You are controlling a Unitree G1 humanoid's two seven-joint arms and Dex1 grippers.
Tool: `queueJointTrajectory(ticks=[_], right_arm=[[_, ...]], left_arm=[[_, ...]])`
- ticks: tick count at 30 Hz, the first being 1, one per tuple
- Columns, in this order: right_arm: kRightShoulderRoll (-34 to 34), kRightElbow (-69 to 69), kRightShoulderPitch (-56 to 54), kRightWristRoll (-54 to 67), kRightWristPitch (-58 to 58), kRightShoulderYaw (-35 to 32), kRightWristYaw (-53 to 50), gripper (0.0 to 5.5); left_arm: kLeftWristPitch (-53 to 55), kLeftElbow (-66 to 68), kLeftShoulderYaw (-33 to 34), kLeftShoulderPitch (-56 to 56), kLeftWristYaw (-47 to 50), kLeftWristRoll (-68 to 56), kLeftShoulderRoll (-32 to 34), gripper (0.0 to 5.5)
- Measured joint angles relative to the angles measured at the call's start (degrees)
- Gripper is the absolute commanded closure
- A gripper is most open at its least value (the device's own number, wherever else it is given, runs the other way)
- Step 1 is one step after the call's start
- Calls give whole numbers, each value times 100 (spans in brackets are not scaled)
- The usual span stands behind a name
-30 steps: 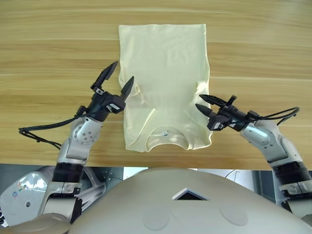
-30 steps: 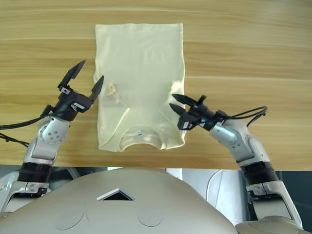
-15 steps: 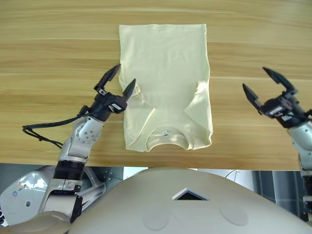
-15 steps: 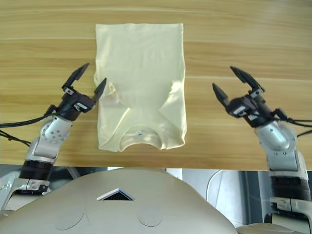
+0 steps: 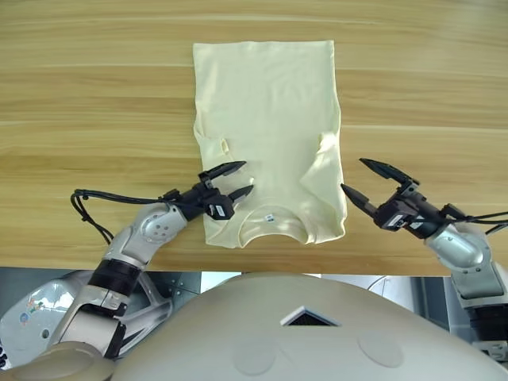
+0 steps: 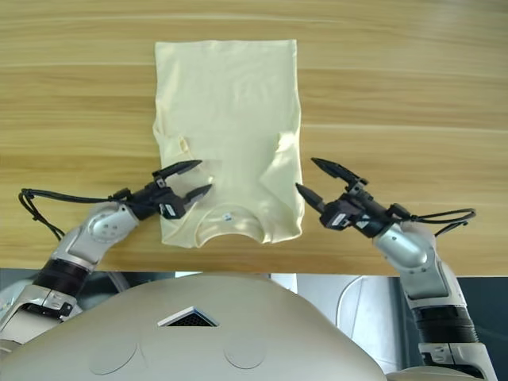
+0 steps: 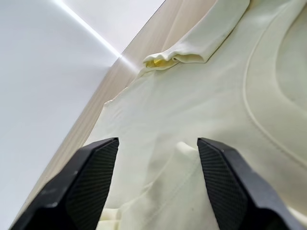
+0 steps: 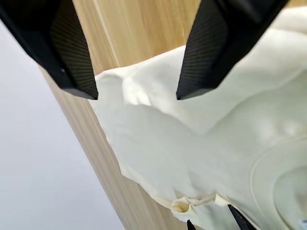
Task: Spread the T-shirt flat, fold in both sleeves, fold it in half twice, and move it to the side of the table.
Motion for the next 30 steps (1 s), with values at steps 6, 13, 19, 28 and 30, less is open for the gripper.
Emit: queueJointTrajectory(ticks=[6, 13, 19, 28, 30], right_arm=[[54, 263, -7, -300, 122, 303, 44, 249], [54, 531, 305, -393, 50, 363, -75, 249], [53, 655, 293, -306, -69, 464, -83, 249], [120, -129, 171, 1179, -303, 484, 31, 249], [173, -453, -51, 1822, -286, 313, 47, 249]], left_arm=[[5, -2, -9, -19, -1, -6, 56, 245], [6, 28, -15, -26, -37, -62, 91, 245], [-18, 106, -20, -80, -44, -82, 115, 245], [-440, -713, 681, -70, 215, -883, 257, 245], [-533, -1261, 1045, -88, 356, -1440, 215, 245]])
